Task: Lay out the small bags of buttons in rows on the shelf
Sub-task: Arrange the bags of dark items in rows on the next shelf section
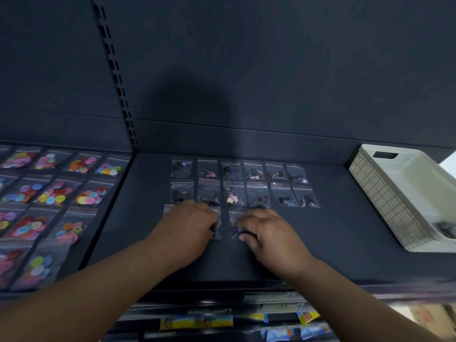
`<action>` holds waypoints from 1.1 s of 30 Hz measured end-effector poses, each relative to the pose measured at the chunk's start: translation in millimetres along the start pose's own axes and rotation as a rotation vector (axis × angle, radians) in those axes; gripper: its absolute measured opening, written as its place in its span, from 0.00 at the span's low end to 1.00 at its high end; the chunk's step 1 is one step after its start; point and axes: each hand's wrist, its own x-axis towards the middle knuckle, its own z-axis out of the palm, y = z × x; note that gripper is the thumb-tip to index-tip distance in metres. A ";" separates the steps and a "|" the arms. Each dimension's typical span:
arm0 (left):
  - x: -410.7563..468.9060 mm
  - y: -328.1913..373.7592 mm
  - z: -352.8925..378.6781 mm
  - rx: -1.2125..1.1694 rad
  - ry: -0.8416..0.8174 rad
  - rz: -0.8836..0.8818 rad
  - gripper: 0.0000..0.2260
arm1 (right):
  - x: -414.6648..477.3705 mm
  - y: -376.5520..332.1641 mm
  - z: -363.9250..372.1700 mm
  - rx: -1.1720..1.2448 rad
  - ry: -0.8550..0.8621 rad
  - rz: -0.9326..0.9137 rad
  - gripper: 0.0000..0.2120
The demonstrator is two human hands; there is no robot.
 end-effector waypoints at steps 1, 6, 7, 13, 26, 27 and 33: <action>-0.2 -0.1 0.2 -0.005 -0.001 0.000 0.09 | 1.4 0.5 0.7 -0.008 -0.001 -0.007 0.13; -0.1 1.0 -0.2 0.005 0.002 0.007 0.10 | 6.5 -0.5 2.3 -0.048 -0.014 -0.023 0.14; 0.1 1.2 -0.3 0.007 0.005 0.011 0.10 | 7.1 -1.0 2.5 -0.048 -0.015 -0.022 0.14; 1.8 1.9 -0.7 0.028 0.003 0.021 0.11 | 7.4 -2.8 3.6 -0.068 -0.022 -0.012 0.13; 10.8 7.1 -17.8 -0.035 0.120 0.038 0.10 | 6.6 -2.7 -12.2 -0.033 0.075 0.018 0.15; 14.1 9.7 -22.8 -0.036 0.148 0.041 0.10 | 6.0 -1.1 -17.5 -0.045 0.095 0.025 0.14; 42.1 41.3 -44.3 -0.062 0.198 0.090 0.16 | -5.8 18.3 -68.0 -0.171 0.232 0.066 0.14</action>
